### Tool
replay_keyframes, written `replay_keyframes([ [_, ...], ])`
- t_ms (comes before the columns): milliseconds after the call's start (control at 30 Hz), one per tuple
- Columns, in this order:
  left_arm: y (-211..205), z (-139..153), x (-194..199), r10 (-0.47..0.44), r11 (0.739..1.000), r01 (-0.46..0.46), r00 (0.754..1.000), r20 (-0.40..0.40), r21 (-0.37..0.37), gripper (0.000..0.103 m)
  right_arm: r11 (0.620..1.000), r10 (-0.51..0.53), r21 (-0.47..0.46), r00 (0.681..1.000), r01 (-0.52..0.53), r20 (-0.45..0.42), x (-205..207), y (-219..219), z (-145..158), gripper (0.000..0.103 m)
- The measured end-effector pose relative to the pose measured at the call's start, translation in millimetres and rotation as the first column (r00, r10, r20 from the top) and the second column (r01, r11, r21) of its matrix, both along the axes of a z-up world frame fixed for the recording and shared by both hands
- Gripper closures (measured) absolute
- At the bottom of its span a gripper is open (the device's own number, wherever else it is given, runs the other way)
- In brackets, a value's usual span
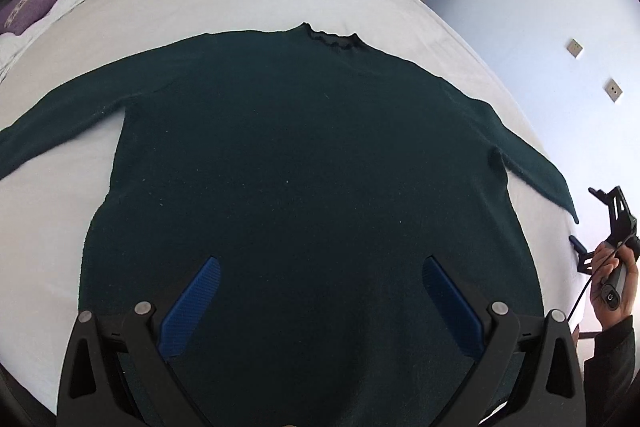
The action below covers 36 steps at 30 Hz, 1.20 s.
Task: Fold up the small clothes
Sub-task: 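Grasp the sweater sleeve cuff with the right tool and lift it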
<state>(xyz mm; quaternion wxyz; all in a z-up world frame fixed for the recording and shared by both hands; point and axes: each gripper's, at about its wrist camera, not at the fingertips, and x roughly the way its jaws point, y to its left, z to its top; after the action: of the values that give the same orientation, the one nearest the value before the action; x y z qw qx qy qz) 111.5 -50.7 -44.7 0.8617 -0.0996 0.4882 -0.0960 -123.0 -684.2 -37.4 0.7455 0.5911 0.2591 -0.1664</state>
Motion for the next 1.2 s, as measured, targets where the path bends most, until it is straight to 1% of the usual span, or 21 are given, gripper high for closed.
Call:
replay_keyframes([
  [33, -0.8, -0.5, 1.2, 0.001, 1.0, -0.001, 1.0, 0.007, 0.008, 0.0, 0.999, -0.017, 0.03, 1.0, 0.017, 0.02, 2.2, -6.9, -5.5, 0.002],
  [133, -3.8, -2.0, 5.5, -0.017, 0.999, 0.016, 1.0, 0.014, 0.039, 0.0, 0.998, -0.041, 0.041, 0.998, 0.039, 0.047, 11.7, -14.9, -5.5, 0.002],
  [233, 1.0, -6.0, 10.6, -0.012, 1.0, 0.012, 1.0, -0.002, -0.009, 0.0, 0.995, -0.069, 0.079, 0.995, 0.064, 0.073, 26.2, -23.8, -9.1, 0.002],
  [300, 6.5, -8.2, 13.1, -0.005, 0.998, 0.004, 1.0, -0.011, -0.055, 0.0, 0.99, -0.09, 0.114, 0.992, 0.08, 0.086, 39.8, -22.7, -14.2, 0.007],
  [367, 11.5, -9.6, 14.7, 0.003, 0.997, -0.004, 1.0, -0.02, -0.076, 0.0, 0.982, -0.114, 0.167, 0.986, 0.093, 0.122, 49.0, -30.8, -19.9, 0.018],
  [467, 17.2, -11.7, 16.2, 0.01, 0.995, -0.013, 1.0, -0.026, -0.103, 0.0, 0.966, -0.159, 0.227, 0.977, 0.125, 0.139, 59.2, -39.0, -28.5, 0.028],
  [533, 21.2, -13.8, 18.4, 0.017, 0.992, -0.02, 0.999, -0.028, -0.128, 0.0, 0.966, -0.162, 0.227, 0.974, 0.124, 0.158, 66.8, -41.3, -28.6, 0.029],
  [600, 23.4, -16.1, 21.4, 0.02, 0.99, -0.025, 0.999, -0.032, -0.141, 0.0, 0.97, -0.156, 0.21, 0.974, 0.12, 0.165, 75.2, -41.7, -28.1, 0.036],
  [667, 24.3, -17.6, 24.9, 0.021, 0.988, -0.025, 0.999, -0.032, -0.155, 0.0, 0.975, -0.146, 0.188, 0.977, 0.115, 0.156, 81.0, -37.3, -31.2, 0.056],
  [700, 24.4, -18.1, 27.0, 0.019, 0.986, -0.024, 0.999, -0.033, -0.163, 0.0, 0.978, -0.138, 0.177, 0.98, 0.112, 0.143, 85.2, -35.6, -33.1, 0.062],
  [733, 24.7, -18.2, 28.2, 0.015, 0.985, -0.021, 0.999, -0.033, -0.17, 0.0, 0.979, -0.135, 0.169, 0.982, 0.112, 0.132, 86.9, -40.1, -36.0, 0.074],
  [767, 24.2, -18.1, 30.6, 0.01, 0.984, -0.015, 0.999, -0.033, -0.179, 0.0, 0.98, -0.134, 0.161, 0.983, 0.114, 0.124, 89.8, -41.6, -37.4, 0.08],
  [833, 22.6, -17.2, 36.7, -0.001, 0.981, -0.005, 1.0, -0.031, -0.194, 0.0, 0.986, -0.133, 0.117, 0.986, 0.122, 0.096, 92.5, -47.0, -34.3, 0.089],
  [933, 20.8, -12.6, 49.6, -0.022, 0.974, 0.018, 1.0, -0.017, -0.228, 0.001, 0.995, -0.097, -0.007, 0.995, 0.097, 0.03, 114.2, -33.3, -16.4, 0.095],
  [1000, 19.6, -8.2, 60.4, -0.035, 0.967, 0.031, 0.999, -0.011, -0.254, 0.002, 0.994, -0.045, -0.103, 0.999, 0.044, -0.001, 135.9, -16.4, 2.6, 0.095],
  [1033, 18.6, -5.1, 67.9, -0.042, 0.961, 0.04, 0.999, -0.004, -0.274, 0.005, 0.989, -0.008, -0.148, 1.0, 0.007, -0.01, 148.0, -9.3, 15.0, 0.096],
  [1067, 16.6, -2.3, 74.4, -0.05, 0.956, 0.048, 0.999, 0.001, -0.29, 0.007, 0.975, 0.043, -0.216, 0.999, -0.047, -0.024, 164.6, 8.3, 29.7, 0.096],
  [1100, 14.1, 1.5, 82.7, -0.06, 0.95, 0.06, 0.998, 0.01, -0.305, 0.008, 0.948, 0.105, -0.298, 0.993, -0.114, -0.046, 183.0, 30.5, 46.8, 0.096],
  [1133, 11.3, 5.2, 90.6, -0.069, 0.945, 0.071, 0.997, 0.019, -0.32, 0.008, 0.904, 0.172, -0.383, 0.982, -0.189, -0.078, 202.2, 55.9, 64.2, 0.096],
  [1167, 8.8, 8.4, 97.3, -0.076, 0.938, 0.081, 0.997, 0.028, -0.336, 0.008, 0.833, 0.247, -0.481, 0.962, -0.274, -0.119, 221.6, 91.6, 79.6, 0.096],
  [1200, 5.8, 11.4, 105.2, -0.084, 0.93, 0.091, 0.996, 0.036, -0.355, 0.008, 0.745, 0.322, -0.564, 0.933, -0.356, -0.163, 239.8, 131.5, 91.3, 0.096],
])
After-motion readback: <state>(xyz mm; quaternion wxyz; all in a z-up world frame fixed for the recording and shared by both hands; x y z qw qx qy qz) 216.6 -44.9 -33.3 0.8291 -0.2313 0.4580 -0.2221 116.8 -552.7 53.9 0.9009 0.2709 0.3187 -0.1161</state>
